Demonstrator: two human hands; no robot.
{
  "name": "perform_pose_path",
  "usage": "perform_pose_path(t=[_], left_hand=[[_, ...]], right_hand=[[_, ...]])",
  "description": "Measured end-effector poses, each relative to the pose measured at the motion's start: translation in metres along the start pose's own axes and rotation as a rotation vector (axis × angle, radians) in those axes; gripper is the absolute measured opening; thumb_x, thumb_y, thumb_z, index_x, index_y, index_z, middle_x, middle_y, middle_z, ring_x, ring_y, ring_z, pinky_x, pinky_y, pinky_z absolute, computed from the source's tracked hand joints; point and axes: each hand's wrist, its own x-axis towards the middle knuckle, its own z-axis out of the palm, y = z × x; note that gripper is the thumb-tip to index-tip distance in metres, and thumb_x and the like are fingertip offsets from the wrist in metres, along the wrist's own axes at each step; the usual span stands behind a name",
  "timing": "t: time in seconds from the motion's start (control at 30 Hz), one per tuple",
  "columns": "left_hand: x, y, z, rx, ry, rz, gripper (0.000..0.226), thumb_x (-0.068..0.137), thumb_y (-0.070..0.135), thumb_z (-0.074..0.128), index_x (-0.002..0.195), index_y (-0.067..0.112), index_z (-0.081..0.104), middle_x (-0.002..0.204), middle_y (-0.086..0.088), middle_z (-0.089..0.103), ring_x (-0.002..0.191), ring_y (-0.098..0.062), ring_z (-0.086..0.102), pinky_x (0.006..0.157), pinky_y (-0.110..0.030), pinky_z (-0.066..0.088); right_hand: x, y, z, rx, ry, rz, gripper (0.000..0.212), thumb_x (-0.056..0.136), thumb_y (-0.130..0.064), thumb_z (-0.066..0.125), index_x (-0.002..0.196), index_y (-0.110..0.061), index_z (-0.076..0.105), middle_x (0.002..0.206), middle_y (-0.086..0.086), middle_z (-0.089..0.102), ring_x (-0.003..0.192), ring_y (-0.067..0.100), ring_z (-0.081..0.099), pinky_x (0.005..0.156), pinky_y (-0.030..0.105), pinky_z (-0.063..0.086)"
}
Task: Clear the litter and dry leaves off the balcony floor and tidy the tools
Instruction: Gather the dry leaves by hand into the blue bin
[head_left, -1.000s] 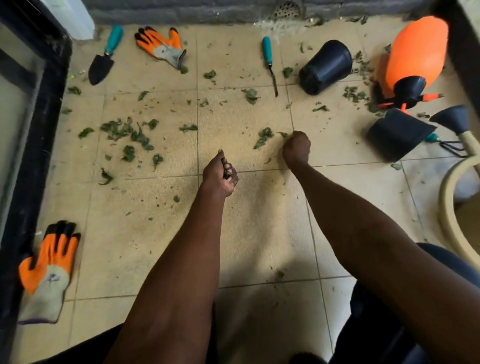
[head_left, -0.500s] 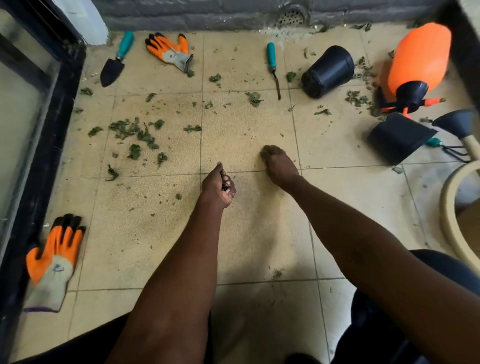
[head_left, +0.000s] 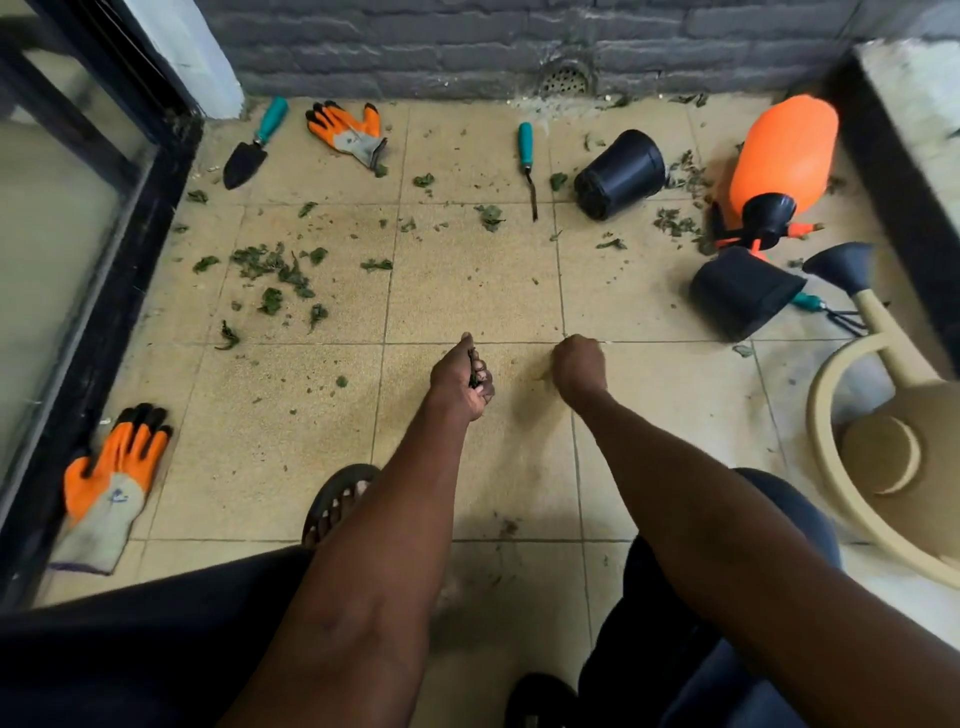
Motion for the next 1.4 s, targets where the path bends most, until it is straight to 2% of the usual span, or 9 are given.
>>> perform_pose_path(t=[0.1,0.2,0.4,0.53,0.67,0.93,1.13,1.23,1.4], left_hand=[[-0.025,0.000,0.010,0.018,0.008,0.059,0.042,0.095,0.043,0.060,0.064,0.019,0.045,0.052,0.004,0.039,0.040,-0.010,0.030,0.037,-0.018,0.019],[-0.052,0.006,0.021,-0.032,0.027,0.094,0.044,0.092,0.046,0.063,0.061,0.019,0.045,0.053,0.004,0.038,0.039,-0.011,0.030,0.036,-0.015,0.019],[-0.078,0.030,0.044,-0.026,0.059,0.190,0.028,0.101,0.033,0.050,0.088,0.009,0.059,0.073,-0.005,0.055,0.058,-0.015,0.048,0.042,-0.018,0.036],[-0.084,0.038,0.046,-0.057,0.022,0.198,0.047,0.101,0.042,0.045,0.125,0.005,0.058,0.122,-0.012,0.064,0.115,-0.029,0.060,0.079,-0.035,0.048],[-0.091,0.054,0.047,-0.119,-0.098,0.163,0.040,0.100,0.045,0.042,0.097,0.011,0.064,0.100,-0.007,0.067,0.092,-0.022,0.061,0.069,-0.030,0.045],[-0.094,0.099,0.069,-0.025,-0.186,0.145,0.022,0.097,0.027,0.053,0.095,0.010,0.066,0.088,-0.008,0.071,0.083,-0.020,0.067,0.069,-0.026,0.050],[-0.090,0.156,0.082,-0.094,-0.083,0.147,0.030,0.096,0.013,0.055,0.125,0.008,0.063,0.121,-0.006,0.068,0.072,-0.006,0.061,0.047,-0.015,0.040],[-0.089,0.183,0.098,-0.081,-0.169,0.172,0.014,0.096,0.009,0.053,0.096,0.011,0.067,0.079,-0.001,0.063,0.056,0.004,0.052,0.034,-0.014,0.029],[-0.060,0.204,0.159,0.040,-0.175,0.191,0.032,0.100,0.030,0.053,0.072,0.017,0.047,0.054,0.004,0.037,0.039,-0.006,0.029,0.034,-0.011,0.020]], right_hand=[[0.009,-0.011,-0.036,0.877,-0.167,0.427,0.011,0.090,0.006,0.055,0.092,0.002,0.065,0.091,0.013,0.063,0.081,0.022,0.064,0.088,0.028,0.056],[-0.004,-0.043,-0.069,1.392,-0.316,0.428,0.023,0.089,0.019,0.047,0.074,0.008,0.059,0.083,0.018,0.061,0.090,0.033,0.061,0.097,0.040,0.051],[-0.046,-0.104,-0.091,0.810,-0.145,-0.015,0.015,0.083,0.005,0.059,0.083,0.004,0.074,0.084,0.020,0.071,0.080,0.028,0.067,0.069,0.035,0.055],[-0.064,-0.128,-0.091,0.479,-0.152,-0.254,0.027,0.087,0.002,0.047,0.093,0.002,0.073,0.094,0.022,0.071,0.081,0.029,0.065,0.062,0.029,0.046],[-0.068,-0.141,-0.100,0.404,-0.004,-0.286,0.033,0.090,-0.002,0.050,0.113,-0.011,0.072,0.105,0.013,0.072,0.093,0.027,0.068,0.070,0.025,0.048],[-0.021,-0.174,-0.140,0.226,0.069,-0.095,0.018,0.091,-0.015,0.057,0.087,-0.005,0.072,0.088,0.013,0.071,0.080,0.024,0.064,0.065,0.033,0.051],[0.021,-0.201,-0.195,0.312,-0.393,-0.185,0.013,0.091,-0.009,0.062,0.099,-0.003,0.071,0.101,0.015,0.071,0.085,0.017,0.063,0.081,0.032,0.054],[0.045,-0.208,-0.235,0.452,-0.545,-0.215,0.019,0.097,-0.008,0.054,0.109,-0.008,0.069,0.107,0.008,0.071,0.090,0.014,0.066,0.082,0.029,0.055],[0.107,-0.179,-0.254,0.500,-0.234,-0.104,0.023,0.094,-0.005,0.058,0.113,0.000,0.069,0.107,0.013,0.071,0.087,0.018,0.067,0.084,0.030,0.055]])
